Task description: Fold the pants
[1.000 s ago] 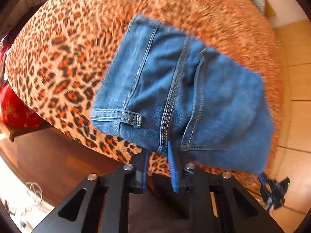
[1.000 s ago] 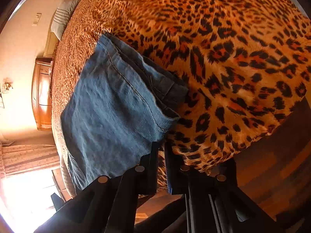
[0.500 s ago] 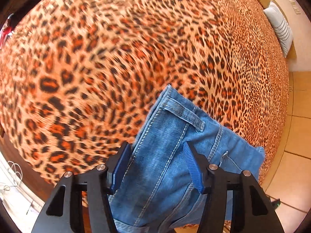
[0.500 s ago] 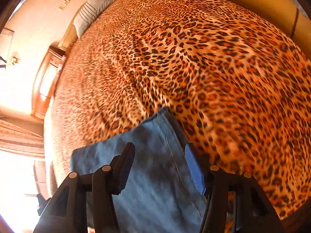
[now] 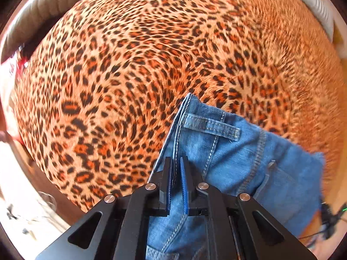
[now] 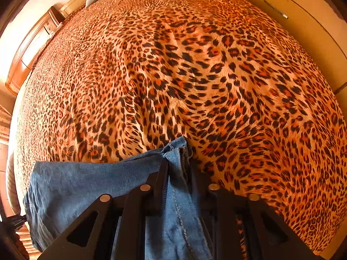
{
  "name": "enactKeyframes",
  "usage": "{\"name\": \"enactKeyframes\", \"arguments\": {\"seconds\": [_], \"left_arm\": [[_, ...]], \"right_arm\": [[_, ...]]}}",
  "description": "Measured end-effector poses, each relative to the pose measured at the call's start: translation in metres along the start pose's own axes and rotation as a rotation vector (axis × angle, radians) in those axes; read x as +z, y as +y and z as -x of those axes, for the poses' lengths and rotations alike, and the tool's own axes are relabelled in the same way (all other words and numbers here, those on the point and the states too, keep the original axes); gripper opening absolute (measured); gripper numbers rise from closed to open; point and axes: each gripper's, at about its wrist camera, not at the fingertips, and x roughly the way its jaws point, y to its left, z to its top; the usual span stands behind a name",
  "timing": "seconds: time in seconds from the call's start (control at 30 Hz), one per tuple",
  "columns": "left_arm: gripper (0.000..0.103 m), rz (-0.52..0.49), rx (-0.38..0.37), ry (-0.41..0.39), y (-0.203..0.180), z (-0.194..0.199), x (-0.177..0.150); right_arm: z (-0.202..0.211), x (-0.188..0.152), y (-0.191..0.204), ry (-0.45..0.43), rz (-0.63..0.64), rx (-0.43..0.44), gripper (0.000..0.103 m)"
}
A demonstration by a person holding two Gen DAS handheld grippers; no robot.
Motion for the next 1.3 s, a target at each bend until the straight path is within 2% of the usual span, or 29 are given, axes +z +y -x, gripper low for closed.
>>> {"name": "enactKeyframes", "arguments": {"seconds": [0.03, 0.07, 0.13, 0.17, 0.2, 0.27, 0.37, 0.47, 0.53, 0.6, 0.63, 0.67, 0.7, 0.77, 0.8, 0.83, 0.87, 0.9, 0.93, 1.0, 1.03, 1.13, 1.2, 1.23, 1.27, 1.3], "left_arm": [[0.009, 0.001, -0.032, -0.014, 0.005, 0.011, -0.004], [0.012, -0.02, -0.052, -0.031, 0.011, 0.026, -0.013], [0.032, -0.053, -0.084, -0.034, 0.019, 0.045, -0.037], [0.051, -0.047, -0.115, -0.024, 0.024, 0.051, -0.053], [0.056, -0.031, -0.145, -0.012, 0.029, 0.053, -0.06], [0.056, -0.006, -0.215, 0.027, 0.051, 0.068, -0.079], [0.056, 0.095, -0.313, 0.064, 0.066, 0.044, -0.096], [0.052, 0.172, -0.317, 0.116, 0.074, 0.008, -0.085], [0.04, 0.195, -0.314, 0.139, 0.071, -0.001, -0.082], [0.016, 0.149, -0.273, 0.12, 0.057, -0.012, -0.071], [0.012, 0.129, -0.251, 0.117, 0.052, -0.018, -0.065], [0.004, 0.112, -0.242, 0.105, 0.045, -0.013, -0.062], [0.004, 0.085, -0.247, 0.063, 0.037, -0.003, -0.062], [0.004, -0.004, -0.245, -0.052, 0.022, 0.024, -0.065], [0.005, -0.063, -0.209, -0.113, 0.014, 0.031, -0.069], [0.005, -0.106, -0.161, -0.12, 0.009, 0.025, -0.073], [0.005, -0.13, -0.106, -0.076, 0.006, 0.007, -0.077], [0.005, -0.126, -0.058, 0.001, 0.01, -0.018, -0.081], [0.006, -0.106, -0.046, 0.049, 0.016, -0.034, -0.085], [0.01, -0.065, -0.086, 0.048, 0.031, -0.043, -0.09], [0.01, -0.053, -0.111, 0.047, 0.034, -0.04, -0.09], [0.011, -0.033, -0.184, 0.082, 0.041, -0.028, -0.082], [0.013, -0.083, -0.236, 0.1, 0.043, -0.012, -0.079], [0.014, -0.12, -0.247, 0.103, 0.041, -0.003, -0.08], [0.02, -0.158, -0.251, 0.099, 0.042, 0.007, -0.079], [0.032, -0.211, -0.223, 0.082, 0.034, 0.017, -0.08]], "right_arm": [[0.011, -0.004, 0.001, -0.009, -0.006, 0.014, 0.031], [0.023, -0.01, -0.004, -0.02, -0.014, 0.047, 0.04], [0.05, -0.032, -0.022, -0.024, -0.041, 0.114, 0.06], [0.059, -0.044, -0.03, -0.022, -0.056, 0.13, 0.064], [0.069, -0.061, -0.041, -0.009, -0.08, 0.15, 0.064], [0.081, -0.089, -0.061, 0.017, -0.146, 0.17, 0.064], [0.087, -0.129, -0.089, 0.046, -0.27, 0.182, 0.064], [0.072, -0.153, -0.104, 0.092, -0.381, 0.227, 0.064], [0.056, -0.16, -0.106, 0.126, -0.432, 0.241, 0.064], [0.047, -0.162, -0.106, 0.091, -0.479, 0.318, 0.06], [0.044, -0.161, -0.104, 0.082, -0.478, 0.318, 0.042], [0.041, -0.157, -0.102, 0.082, -0.468, 0.313, 0.013], [0.041, -0.152, -0.098, 0.079, -0.457, 0.33, 0.013], [0.068, -0.132, -0.081, -0.026, -0.361, 0.342, 0.011], [0.079, -0.126, -0.075, -0.057, -0.305, 0.325, 0.011], [0.083, -0.121, -0.073, -0.053, -0.263, 0.292, 0.011], [0.078, -0.122, -0.074, -0.025, -0.245, 0.254, 0.011], [0.067, -0.124, -0.075, 0.017, -0.22, 0.202, 0.011], [0.056, -0.128, -0.075, 0.054, -0.203, 0.159, 0.011], [0.042, -0.141, -0.082, 0.099, -0.234, 0.132, 0.013], [0.044, -0.146, -0.086, 0.089, -0.257, 0.143, 0.014], [0.056, -0.147, -0.09, 0.086, -0.268, 0.155, 0.028], [0.071, -0.146, -0.1, 0.067, -0.277, 0.164, 0.028], [0.08, -0.144, -0.106, 0.05, -0.292, 0.171, 0.034], [0.088, -0.144, -0.112, 0.029, -0.311, 0.176, 0.043], [0.095, -0.142, -0.119, 0.012, -0.332, 0.179, 0.048]]}}
